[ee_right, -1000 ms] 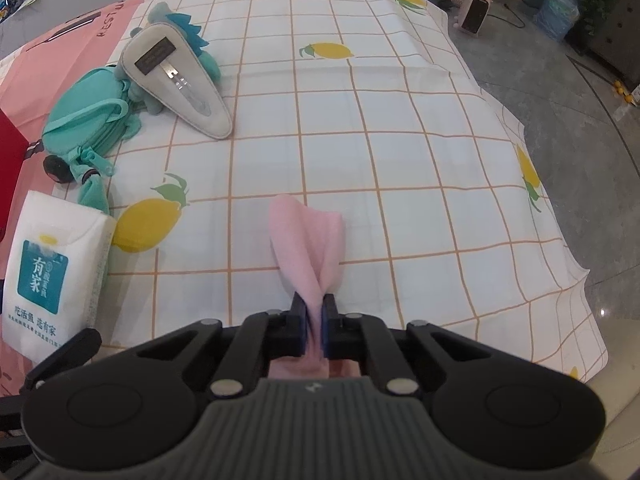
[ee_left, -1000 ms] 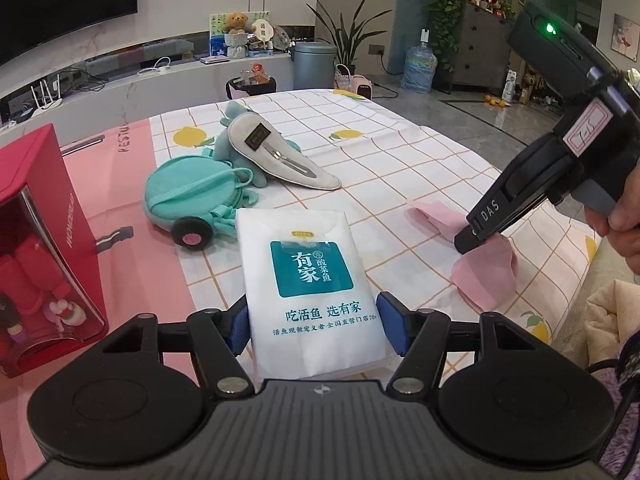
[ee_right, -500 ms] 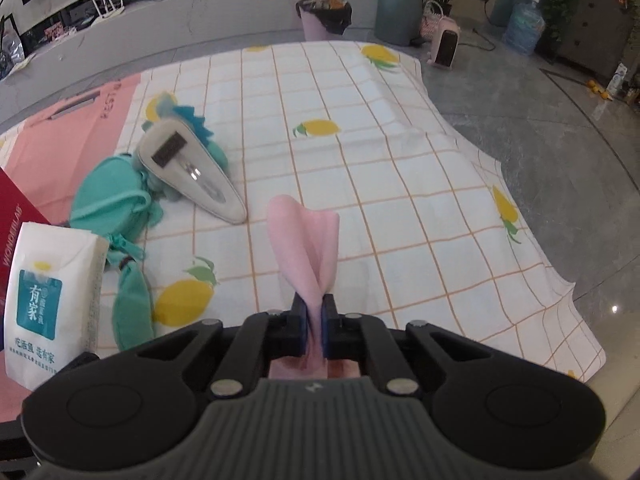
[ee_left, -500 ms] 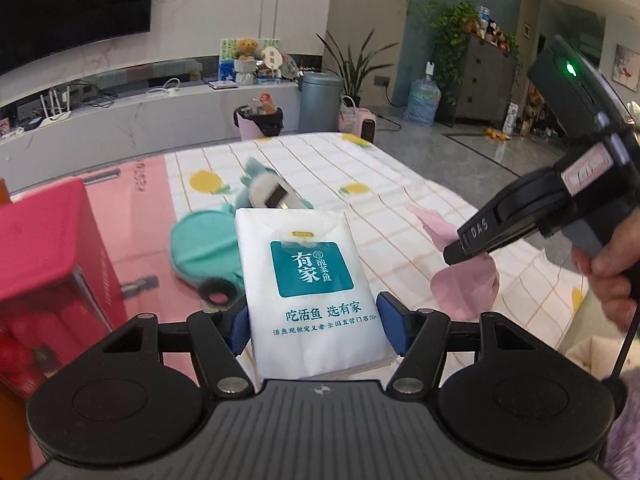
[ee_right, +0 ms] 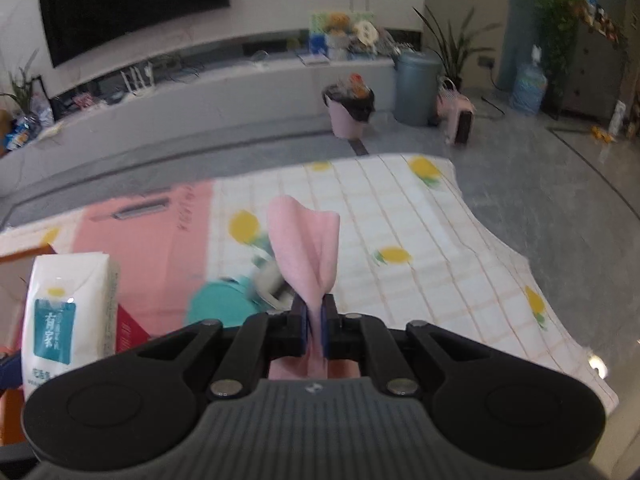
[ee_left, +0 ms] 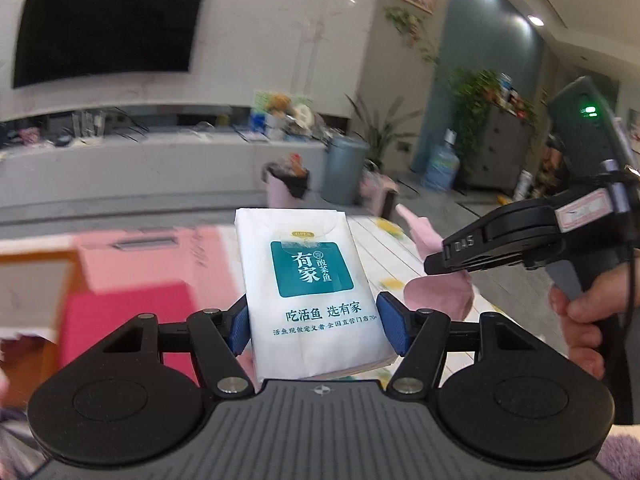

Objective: Organize soft objects
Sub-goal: 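Carry the tissue pack and pink towel over the orange box with both tools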

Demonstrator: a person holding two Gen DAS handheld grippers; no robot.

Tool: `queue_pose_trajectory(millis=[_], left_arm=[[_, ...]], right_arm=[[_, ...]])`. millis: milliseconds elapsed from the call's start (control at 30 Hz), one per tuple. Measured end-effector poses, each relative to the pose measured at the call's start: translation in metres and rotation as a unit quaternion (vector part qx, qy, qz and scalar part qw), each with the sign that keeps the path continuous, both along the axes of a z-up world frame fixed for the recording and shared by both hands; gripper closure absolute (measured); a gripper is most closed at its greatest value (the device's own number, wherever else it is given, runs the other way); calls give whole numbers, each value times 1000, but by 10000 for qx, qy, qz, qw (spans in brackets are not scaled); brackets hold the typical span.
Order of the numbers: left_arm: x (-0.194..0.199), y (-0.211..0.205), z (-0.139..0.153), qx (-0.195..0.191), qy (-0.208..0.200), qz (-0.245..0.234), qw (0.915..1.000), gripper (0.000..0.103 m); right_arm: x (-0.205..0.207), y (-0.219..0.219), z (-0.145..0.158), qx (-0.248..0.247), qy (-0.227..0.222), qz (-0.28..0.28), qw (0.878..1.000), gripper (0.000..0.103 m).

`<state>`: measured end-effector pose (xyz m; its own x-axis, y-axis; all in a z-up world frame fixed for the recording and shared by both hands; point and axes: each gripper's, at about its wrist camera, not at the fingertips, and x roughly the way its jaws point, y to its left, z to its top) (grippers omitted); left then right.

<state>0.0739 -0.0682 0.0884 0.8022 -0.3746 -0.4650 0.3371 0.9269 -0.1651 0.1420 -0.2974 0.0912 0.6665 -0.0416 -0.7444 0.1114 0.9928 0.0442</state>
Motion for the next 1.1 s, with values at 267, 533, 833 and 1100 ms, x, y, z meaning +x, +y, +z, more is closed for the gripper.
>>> queue_pose_trajectory(millis=[267,533,833,1100], left_arm=[[8,93,27,76,-209,990,9948,29],[0,163,-1,308,62,1069,9938,29],[46,156,-64,521,1688,439,9833,29],[69,158,-83,529,2568,588,9632,30]], right_arm=[[14,102,66,263,-814,846,9927,99],[18,228,86,278,-894,2327,9680,99],[39,334,33,-542,250,3491,9352,99],[84,353,-31,-597,1345,3324,9316,99]])
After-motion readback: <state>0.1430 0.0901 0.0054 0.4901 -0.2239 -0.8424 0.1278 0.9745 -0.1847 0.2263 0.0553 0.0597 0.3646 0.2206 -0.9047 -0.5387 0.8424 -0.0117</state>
